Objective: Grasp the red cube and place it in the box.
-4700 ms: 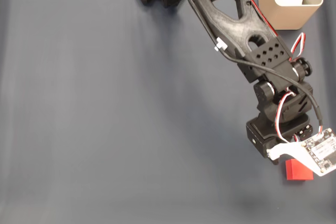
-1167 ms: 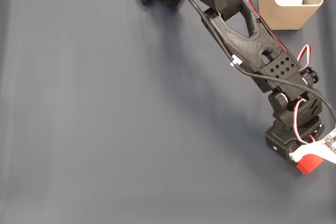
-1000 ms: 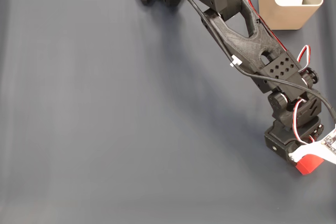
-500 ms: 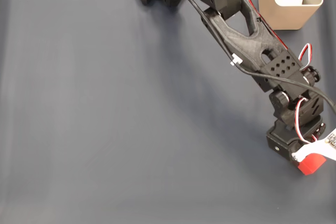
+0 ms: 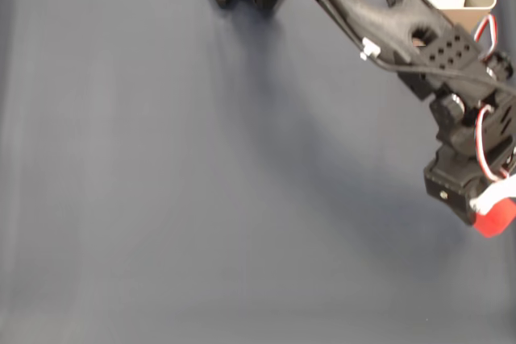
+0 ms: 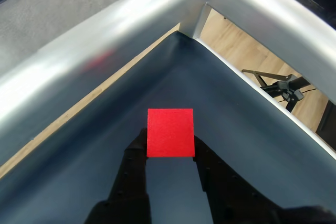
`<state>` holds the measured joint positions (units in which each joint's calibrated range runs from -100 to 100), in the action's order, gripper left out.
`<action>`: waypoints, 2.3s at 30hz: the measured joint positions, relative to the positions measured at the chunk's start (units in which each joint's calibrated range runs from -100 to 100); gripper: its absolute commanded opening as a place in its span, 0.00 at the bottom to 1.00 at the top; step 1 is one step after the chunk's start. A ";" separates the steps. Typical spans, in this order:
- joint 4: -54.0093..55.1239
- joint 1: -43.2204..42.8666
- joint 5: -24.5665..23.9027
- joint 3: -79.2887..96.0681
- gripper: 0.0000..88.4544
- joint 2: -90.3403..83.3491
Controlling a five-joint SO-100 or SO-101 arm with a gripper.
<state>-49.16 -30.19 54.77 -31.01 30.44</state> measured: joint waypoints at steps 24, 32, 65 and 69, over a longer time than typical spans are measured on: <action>-7.88 -11.72 -0.05 33.91 0.01 -36.82; -10.58 -17.14 -0.34 38.97 0.01 -44.72; -12.41 -32.57 -1.07 60.94 0.01 -67.56; -12.09 -33.83 -0.34 64.56 0.01 -69.82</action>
<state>-61.26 -64.02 54.43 33.54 -39.38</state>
